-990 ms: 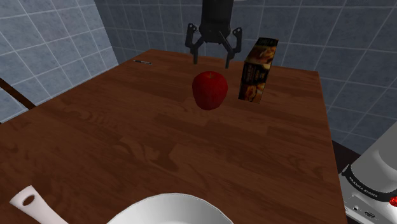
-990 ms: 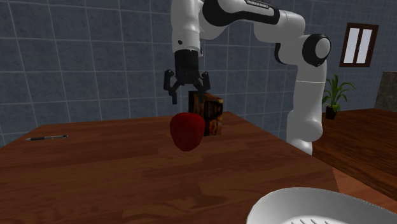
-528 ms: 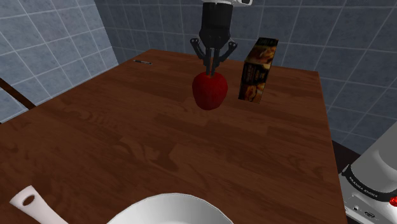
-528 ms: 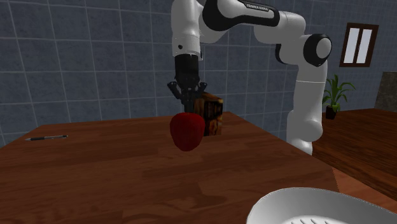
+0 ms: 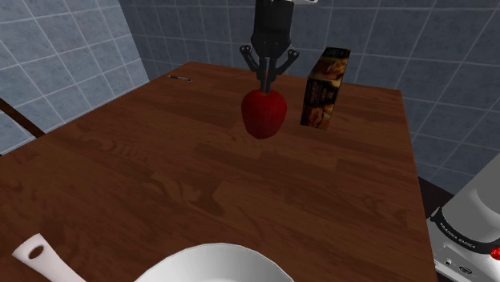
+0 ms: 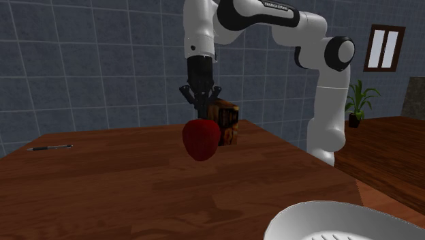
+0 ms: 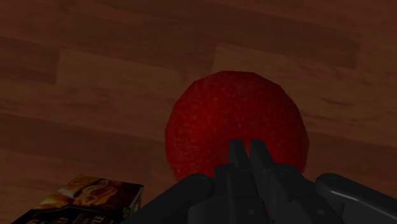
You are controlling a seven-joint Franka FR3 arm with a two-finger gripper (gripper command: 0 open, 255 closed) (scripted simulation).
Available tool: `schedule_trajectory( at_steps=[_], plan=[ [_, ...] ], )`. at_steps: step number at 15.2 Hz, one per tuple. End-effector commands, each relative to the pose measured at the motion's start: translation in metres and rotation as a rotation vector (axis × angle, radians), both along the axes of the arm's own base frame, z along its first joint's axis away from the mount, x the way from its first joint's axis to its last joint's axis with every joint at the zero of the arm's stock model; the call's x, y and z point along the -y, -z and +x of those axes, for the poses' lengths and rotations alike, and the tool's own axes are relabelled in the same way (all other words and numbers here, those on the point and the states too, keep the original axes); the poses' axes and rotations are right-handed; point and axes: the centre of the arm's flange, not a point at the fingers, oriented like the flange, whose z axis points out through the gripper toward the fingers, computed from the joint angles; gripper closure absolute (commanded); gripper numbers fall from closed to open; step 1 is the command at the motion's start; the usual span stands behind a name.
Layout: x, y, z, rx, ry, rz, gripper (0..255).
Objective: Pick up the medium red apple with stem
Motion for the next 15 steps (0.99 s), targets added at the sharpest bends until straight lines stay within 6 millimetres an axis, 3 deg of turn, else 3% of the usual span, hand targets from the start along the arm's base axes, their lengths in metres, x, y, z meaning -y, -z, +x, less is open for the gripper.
schedule_trajectory(
  at_steps=[1,13,15],
  plan=[
    [0.0,-0.009,0.001,0.0,0.0,0.0,255],
    [0.0,-0.072,0.001,0.0,0.0,0.0,255],
    [0.0,-0.073,0.001,0.0,0.0,0.0,255]
  ],
)
